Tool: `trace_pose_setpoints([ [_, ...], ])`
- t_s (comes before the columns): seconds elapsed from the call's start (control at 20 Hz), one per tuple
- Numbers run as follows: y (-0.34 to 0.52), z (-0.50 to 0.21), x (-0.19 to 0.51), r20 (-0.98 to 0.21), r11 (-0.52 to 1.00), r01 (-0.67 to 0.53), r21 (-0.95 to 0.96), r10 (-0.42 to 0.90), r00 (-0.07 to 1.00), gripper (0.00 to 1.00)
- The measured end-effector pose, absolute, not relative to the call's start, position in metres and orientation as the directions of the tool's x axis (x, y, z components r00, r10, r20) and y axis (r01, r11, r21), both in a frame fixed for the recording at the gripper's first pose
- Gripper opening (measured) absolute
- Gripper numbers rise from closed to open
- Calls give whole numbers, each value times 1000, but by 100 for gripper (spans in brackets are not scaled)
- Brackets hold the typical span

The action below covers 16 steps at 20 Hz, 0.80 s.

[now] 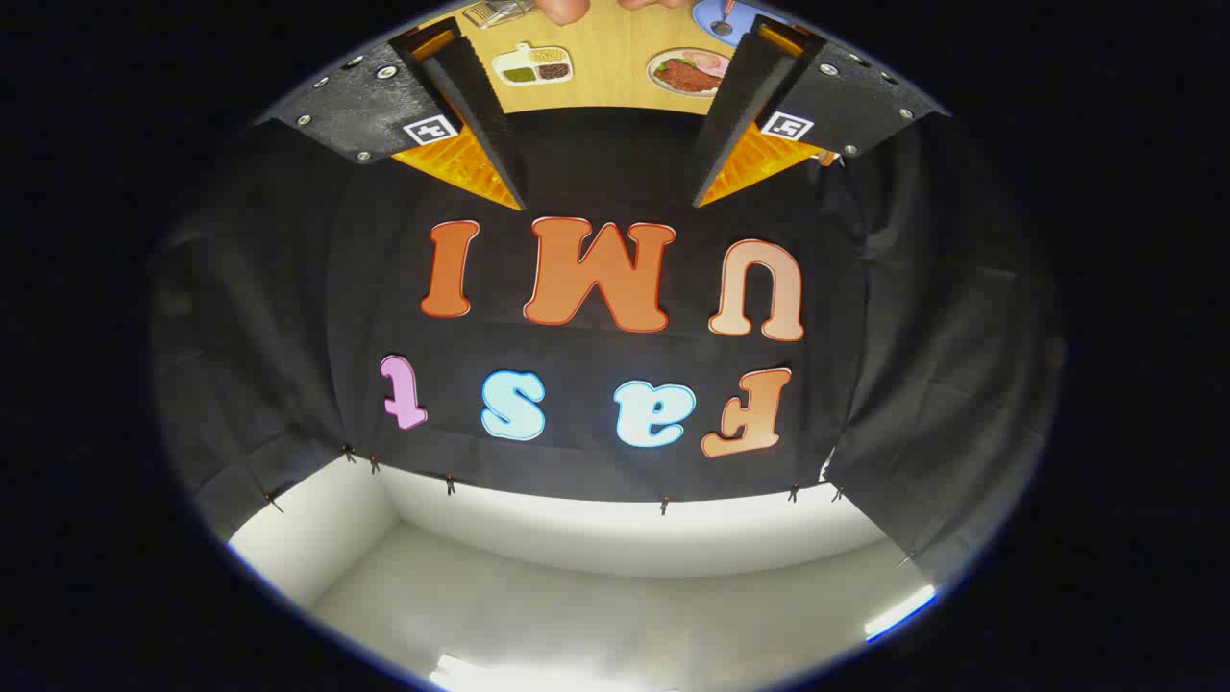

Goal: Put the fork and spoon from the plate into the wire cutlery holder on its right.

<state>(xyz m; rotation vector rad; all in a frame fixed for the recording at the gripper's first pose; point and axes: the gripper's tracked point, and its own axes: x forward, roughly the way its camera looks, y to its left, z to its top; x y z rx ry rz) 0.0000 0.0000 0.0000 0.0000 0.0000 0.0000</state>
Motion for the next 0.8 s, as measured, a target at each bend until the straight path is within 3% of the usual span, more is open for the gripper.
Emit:
trace_pose_setpoints([
  [0.15, 14, 19, -3, 79, 996, -10, -92, 17, 997, 98],
  [0.25, 11, 19, -3, 67, 993, 11, -118, -3, 998, 98],
  [0.5, -12, 31, -2, 92, 999, 33, 25, -36, 995, 98],
  [0.8, -42, 38, 2, 136, 997, -51, 49, 44, 990, 98],
])
